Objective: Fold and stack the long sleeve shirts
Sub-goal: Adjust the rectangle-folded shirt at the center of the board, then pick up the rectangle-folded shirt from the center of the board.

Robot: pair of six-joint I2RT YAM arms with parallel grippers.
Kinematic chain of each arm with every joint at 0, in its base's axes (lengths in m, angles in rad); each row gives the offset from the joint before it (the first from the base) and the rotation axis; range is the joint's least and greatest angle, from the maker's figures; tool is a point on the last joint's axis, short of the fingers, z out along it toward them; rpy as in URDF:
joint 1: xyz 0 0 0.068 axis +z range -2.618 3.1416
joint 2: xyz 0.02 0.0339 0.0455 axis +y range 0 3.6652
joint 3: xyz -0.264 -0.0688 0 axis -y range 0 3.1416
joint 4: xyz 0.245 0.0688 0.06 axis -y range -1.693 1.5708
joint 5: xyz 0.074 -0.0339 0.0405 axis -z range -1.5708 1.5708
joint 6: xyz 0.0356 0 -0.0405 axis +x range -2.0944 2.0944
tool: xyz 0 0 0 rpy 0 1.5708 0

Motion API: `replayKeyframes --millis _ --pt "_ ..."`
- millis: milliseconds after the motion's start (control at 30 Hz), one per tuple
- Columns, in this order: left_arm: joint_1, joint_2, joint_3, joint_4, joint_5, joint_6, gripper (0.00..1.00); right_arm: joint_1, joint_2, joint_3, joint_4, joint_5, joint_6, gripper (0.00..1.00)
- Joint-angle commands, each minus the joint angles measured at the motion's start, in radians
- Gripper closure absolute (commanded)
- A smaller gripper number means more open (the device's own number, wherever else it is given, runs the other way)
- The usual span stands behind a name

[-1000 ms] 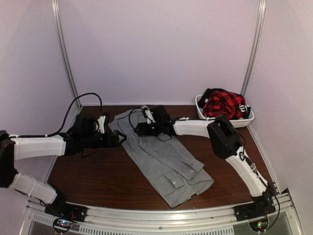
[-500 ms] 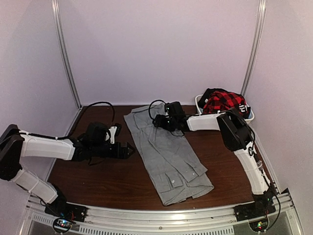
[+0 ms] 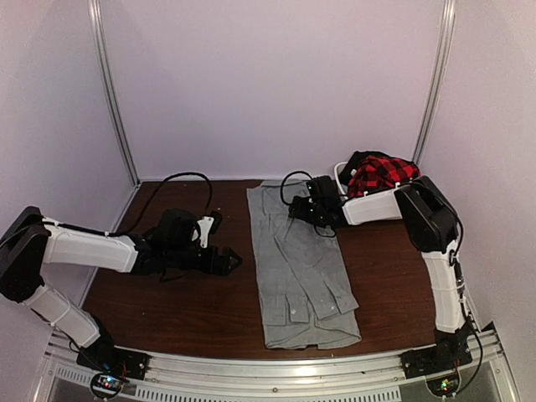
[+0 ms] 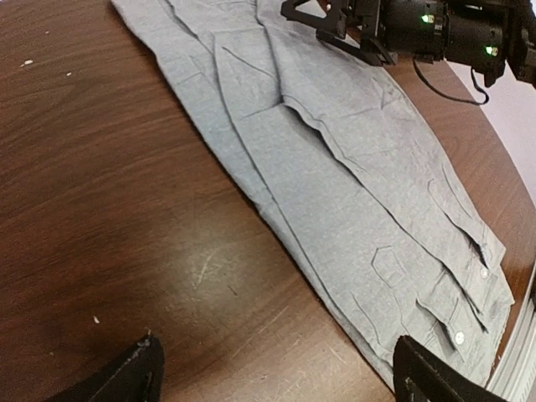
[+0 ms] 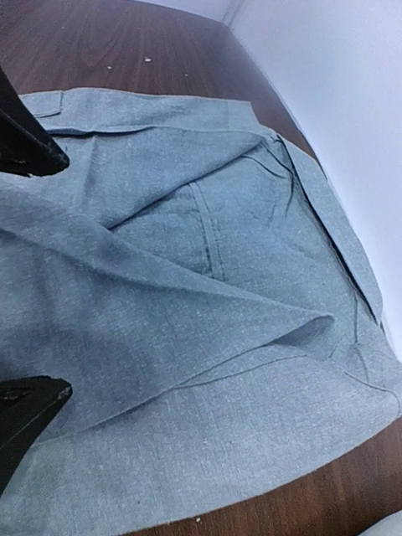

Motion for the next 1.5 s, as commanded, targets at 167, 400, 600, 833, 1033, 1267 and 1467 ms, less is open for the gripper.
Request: replayKeyframes --millis 167,400,600,833,1033,1267,1467 --pt "-0.181 -0.024 0.001 0.065 0.027 0.238 0.03 -0.003 -0.381 -0.285 -0.097 -0.020 -0.323 0.10" --pt "-0.366 -0.007 0.046 0.005 0.009 0.437 0.03 -0.002 -0.623 -0.532 -0.224 -0.086 -0.330 0.11" --pt "-0.448 0.120 0.160 -0.122 0.023 0.520 0.04 -0.001 -0.780 -0.685 -0.247 -0.114 -0.278 0.11" --pt "-0.483 0.238 0.228 -0.204 0.031 0.571 0.04 -0.001 -0.920 -0.763 -0.306 -0.121 -0.257 0.11" --pt "-0.507 0.298 0.237 -0.224 0.005 0.578 0.05 -0.001 -0.975 -0.827 -0.323 -0.112 -0.240 0.11" --pt "-0.536 0.348 0.231 -0.237 -0.052 0.578 0.28 -0.001 -1.010 -0.870 -0.331 -0.119 -0.225 0.11" --pt "-0.538 0.342 0.203 -0.232 -0.111 0.556 0.61 -0.001 -1.058 -0.886 -0.364 -0.121 -0.218 0.11"
